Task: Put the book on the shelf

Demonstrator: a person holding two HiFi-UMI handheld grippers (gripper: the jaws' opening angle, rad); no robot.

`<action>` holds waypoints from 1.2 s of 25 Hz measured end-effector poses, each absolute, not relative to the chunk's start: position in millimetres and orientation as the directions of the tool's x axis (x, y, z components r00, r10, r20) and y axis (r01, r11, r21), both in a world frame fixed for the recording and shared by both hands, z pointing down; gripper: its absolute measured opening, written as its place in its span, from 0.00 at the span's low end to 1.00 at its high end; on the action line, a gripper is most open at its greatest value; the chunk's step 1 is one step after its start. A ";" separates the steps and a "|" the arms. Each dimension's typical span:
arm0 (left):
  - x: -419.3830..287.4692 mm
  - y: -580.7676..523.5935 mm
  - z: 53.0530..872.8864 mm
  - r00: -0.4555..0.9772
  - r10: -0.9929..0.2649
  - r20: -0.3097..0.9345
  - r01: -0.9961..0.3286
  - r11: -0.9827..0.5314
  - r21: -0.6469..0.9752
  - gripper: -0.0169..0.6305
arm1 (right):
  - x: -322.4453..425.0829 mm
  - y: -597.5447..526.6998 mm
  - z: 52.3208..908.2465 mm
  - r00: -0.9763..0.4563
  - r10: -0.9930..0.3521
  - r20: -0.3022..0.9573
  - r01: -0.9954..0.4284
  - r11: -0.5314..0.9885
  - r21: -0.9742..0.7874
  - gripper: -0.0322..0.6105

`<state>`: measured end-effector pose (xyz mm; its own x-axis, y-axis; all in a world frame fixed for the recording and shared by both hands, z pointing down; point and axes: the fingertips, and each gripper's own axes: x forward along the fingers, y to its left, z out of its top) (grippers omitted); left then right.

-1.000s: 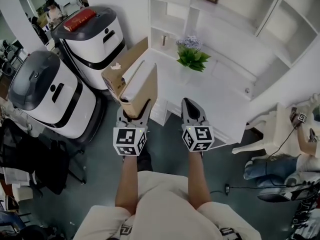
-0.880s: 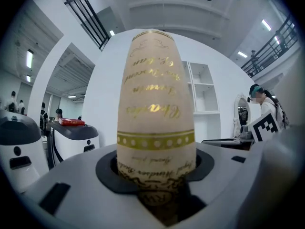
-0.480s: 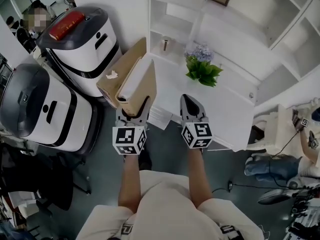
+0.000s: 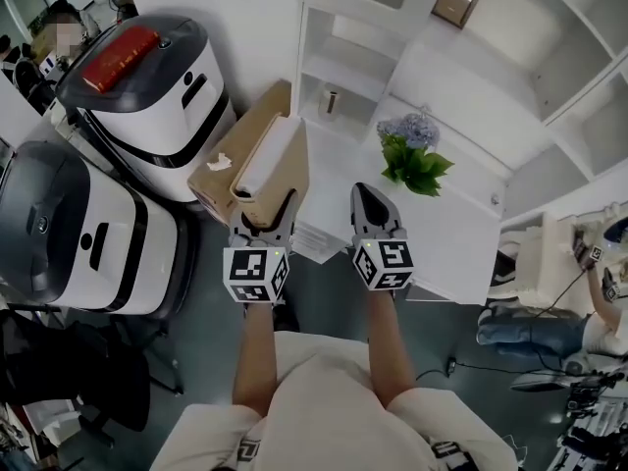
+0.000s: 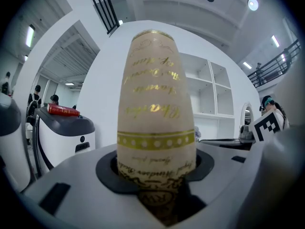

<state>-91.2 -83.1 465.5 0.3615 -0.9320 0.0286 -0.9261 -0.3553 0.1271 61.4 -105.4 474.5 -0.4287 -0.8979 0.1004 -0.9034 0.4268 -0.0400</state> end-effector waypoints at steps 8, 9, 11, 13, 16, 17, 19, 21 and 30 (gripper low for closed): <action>-116.1 -135.5 461.0 0.414 -0.910 0.028 -0.908 -0.411 0.085 0.39 | 31.5 -156.7 469.6 -0.381 -0.922 0.066 -0.924 0.378 -0.056 0.09; -117.5 -141.2 460.7 0.426 -0.904 0.028 -0.903 -0.422 0.080 0.39 | 30.2 -161.0 468.5 -0.371 -0.927 0.059 -0.928 0.367 -0.059 0.09; -120.1 -152.7 459.2 0.448 -0.894 0.025 -0.892 -0.446 0.073 0.39 | 28.3 -168.2 468.0 -0.346 -0.937 0.049 -0.937 0.343 -0.063 0.09; -121.3 -163.3 458.0 0.466 -0.885 0.020 -0.883 -0.463 0.076 0.39 | 27.5 -173.7 469.8 -0.325 -0.944 0.056 -0.945 0.322 -0.055 0.09; -117.0 -174.8 458.4 0.489 -0.872 0.015 -0.869 -0.486 0.092 0.39 | 30.0 -179.0 471.0 -0.306 -0.949 0.072 -0.952 0.304 -0.034 0.09; -114.6 -178.1 458.7 0.495 -0.869 0.013 -0.866 -0.491 0.097 0.39 | 31.0 -180.9 470.7 -0.304 -0.950 0.073 -0.953 0.303 -0.027 0.09; -110.1 -185.0 459.2 0.502 -0.865 0.008 -0.859 -0.498 0.116 0.39 | 32.8 -186.0 470.6 -0.303 -0.950 0.073 -0.953 0.302 -0.019 0.09; -106.7 -191.8 460.7 0.505 -0.863 0.008 -0.855 -0.499 0.138 0.39 | 34.3 -191.3 471.6 -0.301 -0.951 0.074 -0.953 0.301 -0.020 0.09; -93.8 -234.5 458.0 0.487 -0.873 0.027 -0.869 -0.481 0.114 0.39 | 32.5 -232.3 467.3 -0.321 -0.945 0.065 -0.947 0.318 -0.053 0.09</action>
<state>-93.8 -234.5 458.0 0.4871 -0.8729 0.0267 -0.8690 -0.4814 0.1141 32.5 -232.3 467.3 -0.3212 -0.9448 0.0649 -0.9466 0.3181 -0.0529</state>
